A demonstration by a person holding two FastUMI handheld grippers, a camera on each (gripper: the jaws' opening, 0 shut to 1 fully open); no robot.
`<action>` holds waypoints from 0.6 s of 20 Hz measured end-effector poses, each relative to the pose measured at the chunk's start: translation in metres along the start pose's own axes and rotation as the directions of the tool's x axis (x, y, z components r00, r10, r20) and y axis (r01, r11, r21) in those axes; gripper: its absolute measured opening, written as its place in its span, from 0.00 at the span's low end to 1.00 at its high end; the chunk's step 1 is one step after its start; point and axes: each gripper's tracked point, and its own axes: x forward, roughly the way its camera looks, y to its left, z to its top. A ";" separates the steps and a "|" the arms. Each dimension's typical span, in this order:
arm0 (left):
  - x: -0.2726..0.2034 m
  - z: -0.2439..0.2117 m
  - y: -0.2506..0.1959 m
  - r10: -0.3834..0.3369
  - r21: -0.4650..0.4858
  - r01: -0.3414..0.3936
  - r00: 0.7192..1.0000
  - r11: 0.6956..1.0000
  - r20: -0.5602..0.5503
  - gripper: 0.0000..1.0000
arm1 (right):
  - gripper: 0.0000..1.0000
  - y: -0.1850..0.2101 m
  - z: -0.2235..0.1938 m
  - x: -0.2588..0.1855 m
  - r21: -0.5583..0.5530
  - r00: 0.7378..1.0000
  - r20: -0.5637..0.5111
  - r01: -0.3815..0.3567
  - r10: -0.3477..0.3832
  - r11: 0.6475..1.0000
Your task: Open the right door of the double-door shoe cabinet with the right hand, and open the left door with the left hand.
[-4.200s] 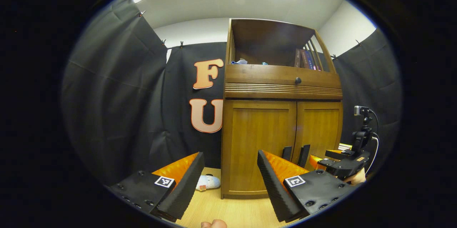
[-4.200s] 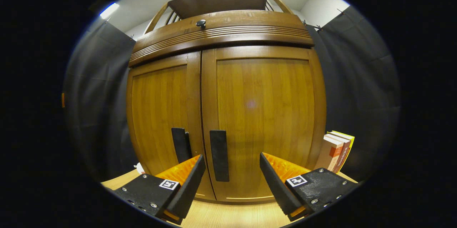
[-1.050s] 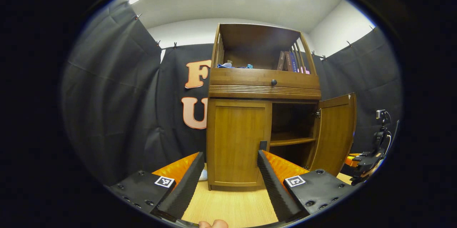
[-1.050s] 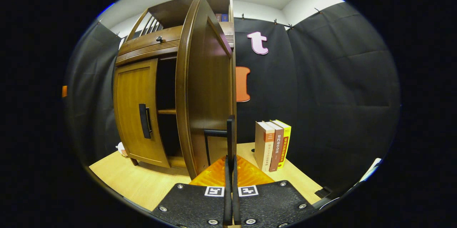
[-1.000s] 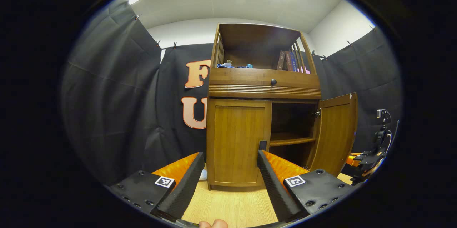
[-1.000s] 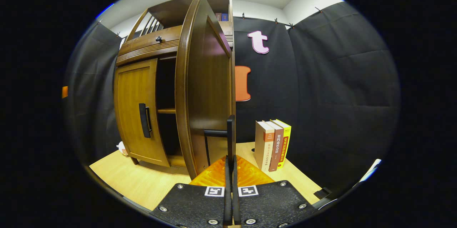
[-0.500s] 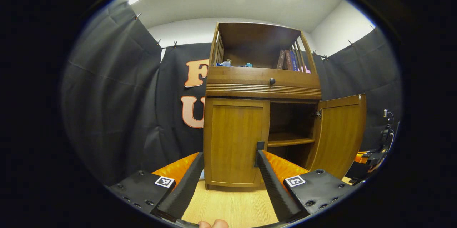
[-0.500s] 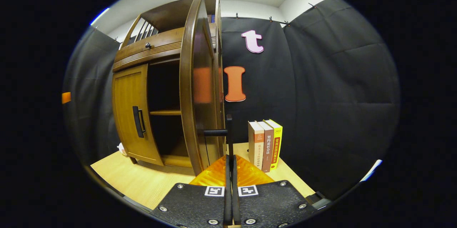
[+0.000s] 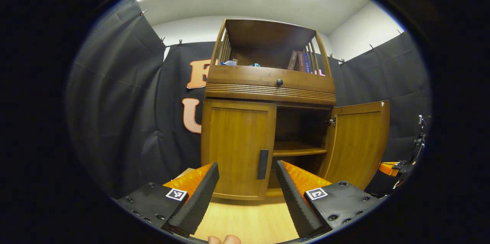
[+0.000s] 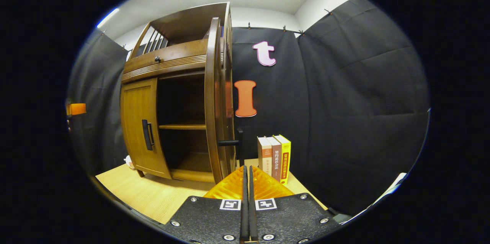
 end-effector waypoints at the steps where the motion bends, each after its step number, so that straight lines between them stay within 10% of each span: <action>1: 0.005 -0.003 -0.004 -0.008 -0.005 0.008 1.000 1.000 0.000 0.99 | 0.00 -0.002 0.001 -0.002 0.001 1.000 0.005 0.011 -0.011 1.000; 5: 0.024 -0.021 -0.022 -0.038 -0.006 0.038 0.999 0.999 -0.022 0.99 | 0.04 -0.013 0.002 -0.008 0.000 0.998 0.010 0.055 -0.055 0.998; 12: 0.071 -0.056 -0.039 -0.065 -0.006 0.065 0.997 0.998 -0.053 0.99 | 0.74 -0.022 0.002 -0.009 -0.016 0.996 0.015 0.094 -0.093 0.995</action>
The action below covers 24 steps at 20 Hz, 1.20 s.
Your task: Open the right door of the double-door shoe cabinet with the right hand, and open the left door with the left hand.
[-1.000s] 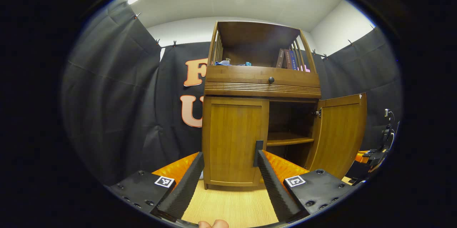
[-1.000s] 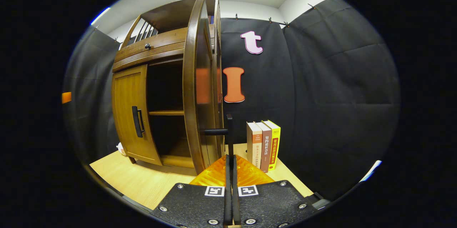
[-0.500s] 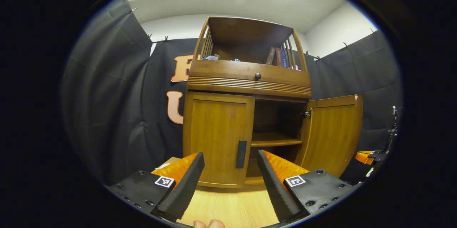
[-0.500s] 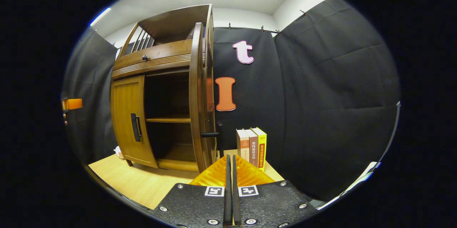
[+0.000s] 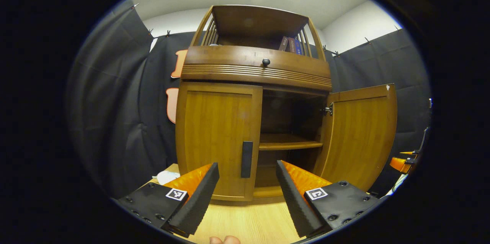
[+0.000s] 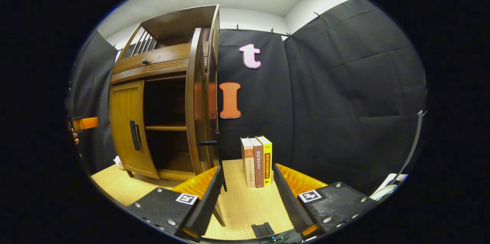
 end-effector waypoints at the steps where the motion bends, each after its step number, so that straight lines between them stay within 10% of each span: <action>1: 0.007 -0.005 0.000 0.000 -0.002 0.000 1.000 1.000 -0.002 0.96 | 0.84 -0.001 0.000 0.001 -0.007 1.000 -0.001 0.002 -0.002 1.000; 4: 0.040 -0.019 0.001 0.007 0.004 -0.007 1.000 1.000 -0.010 0.96 | 0.99 -0.001 0.000 0.001 -0.013 1.000 0.000 0.002 -0.002 1.000; 24: 0.191 -0.089 0.018 0.007 0.043 -0.004 0.997 0.999 -0.077 0.93 | 0.93 -0.002 0.006 0.003 -0.020 0.999 0.035 0.022 -0.021 1.000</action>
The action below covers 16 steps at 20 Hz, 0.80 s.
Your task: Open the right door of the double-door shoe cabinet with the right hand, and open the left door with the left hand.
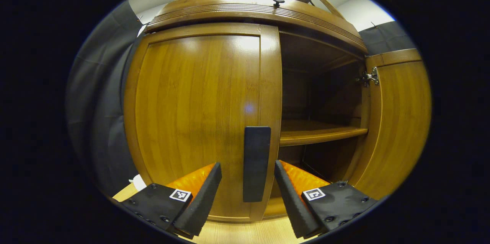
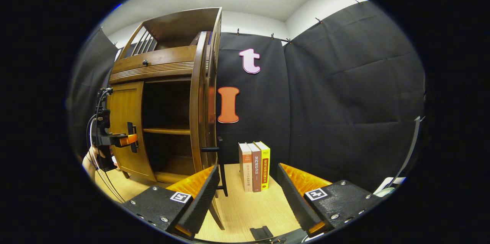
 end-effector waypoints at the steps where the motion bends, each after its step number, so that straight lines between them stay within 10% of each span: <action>1: 0.003 -0.001 0.000 0.002 0.002 -0.002 1.000 1.000 -0.005 0.89 | 0.93 0.001 0.000 0.000 0.001 1.000 -0.001 0.000 0.000 1.000; 16: -0.001 -0.010 -0.008 -0.057 -0.001 0.057 0.998 0.998 -0.036 0.24 | 0.92 0.012 0.002 -0.002 0.018 1.000 -0.005 -0.018 0.018 1.000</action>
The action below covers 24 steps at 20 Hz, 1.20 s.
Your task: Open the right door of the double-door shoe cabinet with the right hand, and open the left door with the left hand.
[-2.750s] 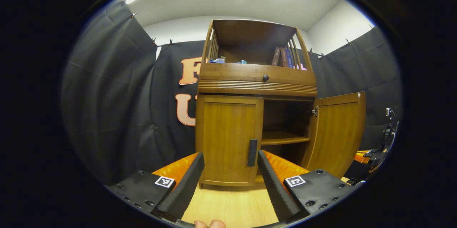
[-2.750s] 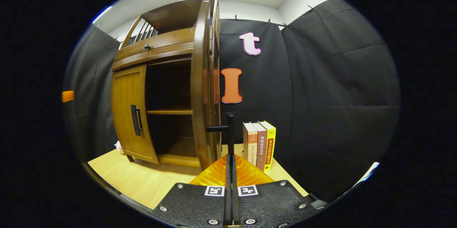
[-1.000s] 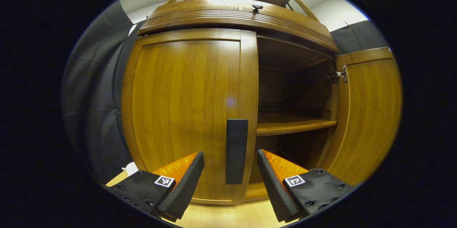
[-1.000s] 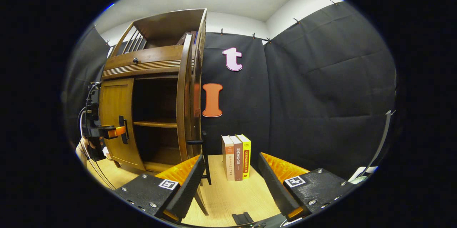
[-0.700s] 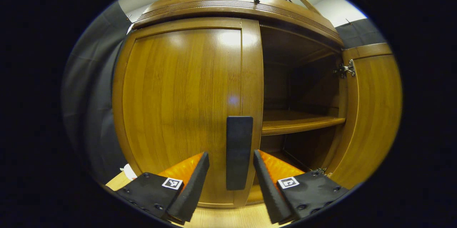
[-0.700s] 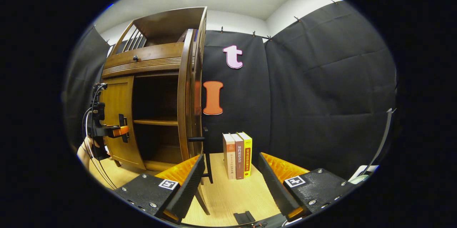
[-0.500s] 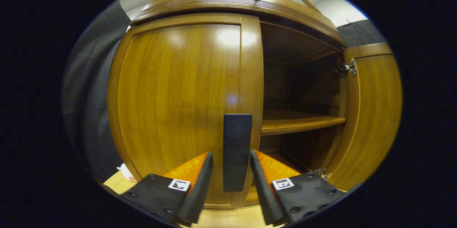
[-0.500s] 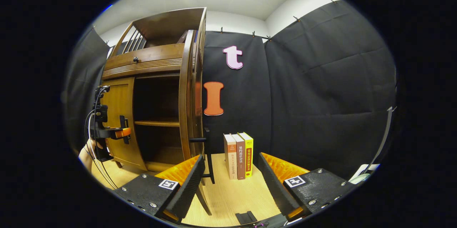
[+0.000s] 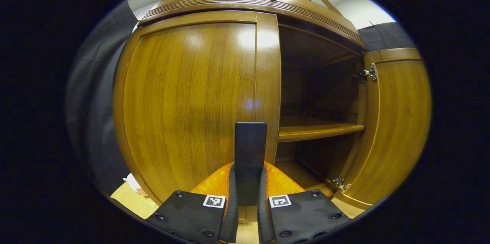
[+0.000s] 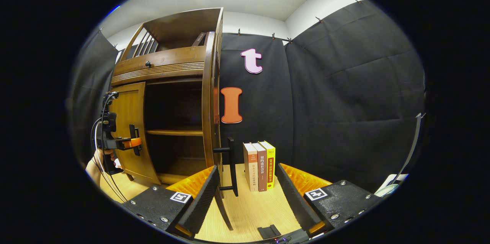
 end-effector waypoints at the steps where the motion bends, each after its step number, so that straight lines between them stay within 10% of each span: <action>1: -0.005 0.000 0.000 -0.006 0.003 0.006 1.000 1.000 -0.003 0.28 | 0.92 0.001 0.001 -0.001 0.003 1.000 0.002 -0.001 0.001 1.000; 24: -0.173 -0.004 0.069 -0.045 -0.004 0.045 0.998 0.999 -0.035 0.30 | 0.99 0.069 0.032 -0.038 -0.040 0.987 0.032 -0.154 0.155 0.987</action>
